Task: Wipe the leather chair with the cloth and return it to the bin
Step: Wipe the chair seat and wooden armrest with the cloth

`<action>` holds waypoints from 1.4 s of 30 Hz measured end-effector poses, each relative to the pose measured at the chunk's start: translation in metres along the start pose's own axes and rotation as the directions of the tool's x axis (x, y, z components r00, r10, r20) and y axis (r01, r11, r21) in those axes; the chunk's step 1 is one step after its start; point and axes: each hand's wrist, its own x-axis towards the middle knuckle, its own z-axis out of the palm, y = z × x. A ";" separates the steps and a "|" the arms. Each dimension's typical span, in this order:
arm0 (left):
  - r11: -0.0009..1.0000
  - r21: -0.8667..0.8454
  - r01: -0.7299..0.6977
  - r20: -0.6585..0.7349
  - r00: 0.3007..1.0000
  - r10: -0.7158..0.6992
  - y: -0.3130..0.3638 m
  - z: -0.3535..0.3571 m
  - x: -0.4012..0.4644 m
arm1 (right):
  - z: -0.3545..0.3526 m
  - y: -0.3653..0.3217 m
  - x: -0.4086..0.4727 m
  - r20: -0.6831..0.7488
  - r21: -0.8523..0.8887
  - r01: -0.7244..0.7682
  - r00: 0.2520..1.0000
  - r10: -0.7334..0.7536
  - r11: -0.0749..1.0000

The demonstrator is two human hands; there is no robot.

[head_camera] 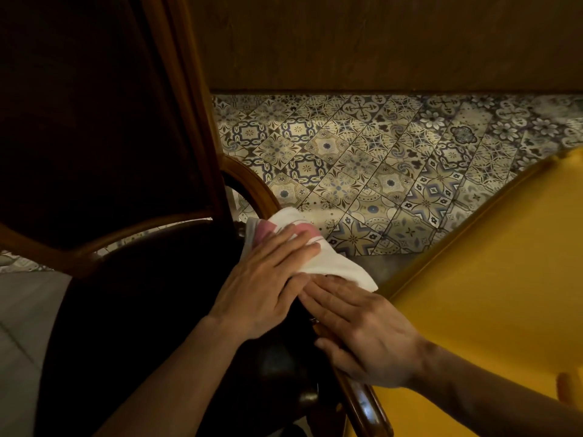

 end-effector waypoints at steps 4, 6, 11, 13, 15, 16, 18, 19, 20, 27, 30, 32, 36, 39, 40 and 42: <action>0.999 0.033 -0.043 -0.021 0.999 0.044 -0.014 0.004 0.007 | 0.001 0.002 0.000 -0.033 0.038 0.024 0.999 -0.023 0.999; 0.998 0.031 -0.061 -0.030 0.998 0.062 -0.024 0.003 0.015 | 0.001 0.003 0.001 -0.044 0.047 0.035 0.998 -0.033 0.998; 0.994 0.070 0.088 -0.042 0.996 -0.085 -0.056 -0.015 0.054 | 0.003 0.005 0.001 -0.042 0.012 0.051 0.998 -0.050 0.999; 0.977 0.115 0.180 -0.044 0.983 -0.176 -0.076 -0.028 0.075 | 0.004 0.005 0.003 -0.045 0.017 0.051 0.998 -0.051 0.999; 0.967 0.145 0.209 -0.033 0.978 -0.206 -0.090 -0.037 0.087 | 0.006 0.006 0.004 -0.056 0.022 0.046 0.997 -0.044 0.999; 0.966 0.147 0.213 -0.026 0.977 -0.212 -0.092 -0.037 0.090 | 0.007 0.007 0.004 -0.060 0.030 0.041 0.997 -0.039 0.999; 0.962 0.138 0.235 -0.016 0.972 -0.235 -0.087 -0.032 0.090 | 0.007 0.005 0.001 -0.053 0.045 0.034 0.998 -0.032 0.998; 0.959 0.128 0.252 -0.020 0.968 -0.252 -0.084 -0.030 0.090 | 0.007 0.004 0.000 -0.046 0.045 0.032 0.999 -0.030 0.998; 0.958 0.116 0.264 -0.025 0.965 -0.262 -0.080 -0.028 0.087 | 0.006 0.004 -0.001 -0.036 0.039 0.027 0.999 -0.026 0.999; 0.982 0.066 0.175 -0.071 0.983 -0.170 -0.040 -0.009 0.055 | -0.001 -0.007 -0.001 0.024 -0.017 -0.041 0.999 0.041 0.999; 0.989 0.069 0.132 -0.074 0.989 -0.127 -0.022 -0.005 0.044 | -0.004 -0.016 -0.001 0.042 -0.048 -0.086 0.995 0.088 0.995; 0.991 0.056 0.120 -0.064 0.991 -0.117 -0.012 -0.004 0.036 | -0.008 -0.021 -0.001 0.061 -0.083 -0.101 0.992 0.107 0.991; 0.988 0.046 0.150 -0.044 0.988 -0.148 0.007 -0.004 0.029 | -0.014 -0.028 0.000 0.099 -0.125 -0.130 0.985 0.142 0.984; 0.988 0.032 0.151 -0.009 0.988 -0.151 0.017 -0.006 0.025 | -0.016 -0.033 0.000 0.129 -0.126 -0.155 0.977 0.171 0.980; 0.988 0.023 0.153 0.009 0.988 -0.153 0.020 -0.007 0.024 | -0.016 -0.035 -0.001 0.143 -0.123 -0.161 0.974 0.178 0.979; 0.987 0.008 0.164 0.041 0.986 -0.164 0.026 -0.009 0.021 | -0.016 -0.038 -0.003 0.170 -0.115 -0.168 0.968 0.186 0.979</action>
